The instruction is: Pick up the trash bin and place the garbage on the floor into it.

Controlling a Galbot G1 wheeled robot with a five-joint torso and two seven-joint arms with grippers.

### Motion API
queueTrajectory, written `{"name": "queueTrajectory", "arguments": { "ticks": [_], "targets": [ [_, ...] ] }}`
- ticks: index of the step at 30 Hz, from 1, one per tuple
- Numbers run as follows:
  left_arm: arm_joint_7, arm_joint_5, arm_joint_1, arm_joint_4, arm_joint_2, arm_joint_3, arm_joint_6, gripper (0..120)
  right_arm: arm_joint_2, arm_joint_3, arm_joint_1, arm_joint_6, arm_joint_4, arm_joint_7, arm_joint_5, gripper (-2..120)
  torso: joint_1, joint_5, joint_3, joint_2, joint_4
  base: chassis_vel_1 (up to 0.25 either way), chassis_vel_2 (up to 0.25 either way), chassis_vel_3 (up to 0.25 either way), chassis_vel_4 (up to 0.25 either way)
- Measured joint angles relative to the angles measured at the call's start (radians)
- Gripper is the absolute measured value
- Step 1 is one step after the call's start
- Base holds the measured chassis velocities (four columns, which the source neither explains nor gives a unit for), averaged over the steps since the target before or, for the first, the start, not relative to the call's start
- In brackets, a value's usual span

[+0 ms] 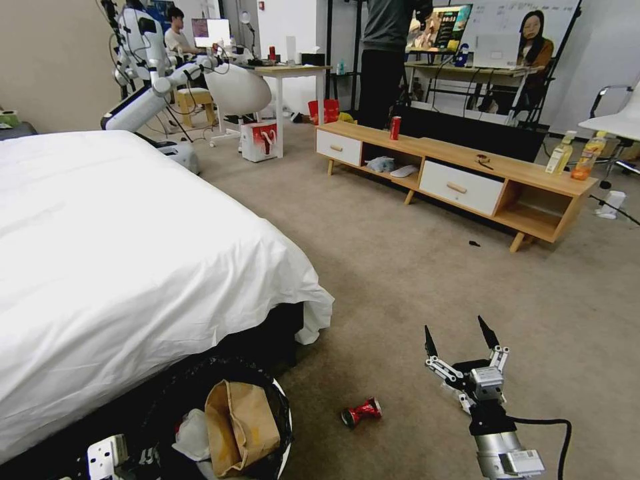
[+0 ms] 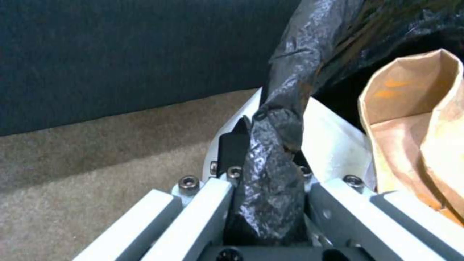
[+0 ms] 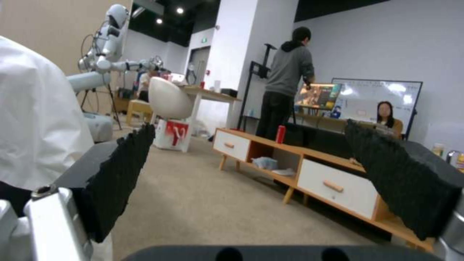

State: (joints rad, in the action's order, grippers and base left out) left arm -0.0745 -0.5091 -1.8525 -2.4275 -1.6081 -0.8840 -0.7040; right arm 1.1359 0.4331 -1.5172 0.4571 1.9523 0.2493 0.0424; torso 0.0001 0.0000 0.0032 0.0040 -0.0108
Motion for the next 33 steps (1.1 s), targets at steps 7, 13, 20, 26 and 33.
{"name": "queueTrajectory", "arguments": {
  "ticks": [7,13,20,26,33],
  "targets": [
    [0.001,0.000,0.000,0.000,0.000,0.000,0.000,1,-0.001,0.001,-0.001,0.000,0.000,0.000,0.000,100,0.000,0.0000,0.000,0.000,0.0000,0.000,0.000,0.000,0.000],
    [0.002,0.000,0.001,0.002,0.000,0.000,0.000,1,-0.001,0.002,0.001,0.000,-0.002,0.000,0.000,100,0.000,0.0000,0.000,0.000,0.0000,0.000,0.000,0.000,0.000],
    [0.004,0.008,0.004,0.010,0.000,0.002,0.006,1,-0.006,0.003,0.008,0.000,-0.013,0.000,0.001,100,0.000,0.0000,0.000,0.000,0.0000,0.000,0.000,0.000,0.000],
    [0.004,0.009,0.004,0.011,0.000,0.002,0.006,1,-0.015,0.005,0.015,-0.002,-0.017,0.001,0.000,100,0.000,0.0001,0.000,0.000,-0.0001,0.000,0.000,0.000,0.000],
    [0.004,0.008,0.001,0.011,0.000,0.000,0.006,1,-0.132,-0.016,0.085,-0.171,-0.008,0.052,0.041,100,0.000,0.0001,0.000,0.000,0.0001,0.000,0.000,0.000,0.000]
  ]
}}
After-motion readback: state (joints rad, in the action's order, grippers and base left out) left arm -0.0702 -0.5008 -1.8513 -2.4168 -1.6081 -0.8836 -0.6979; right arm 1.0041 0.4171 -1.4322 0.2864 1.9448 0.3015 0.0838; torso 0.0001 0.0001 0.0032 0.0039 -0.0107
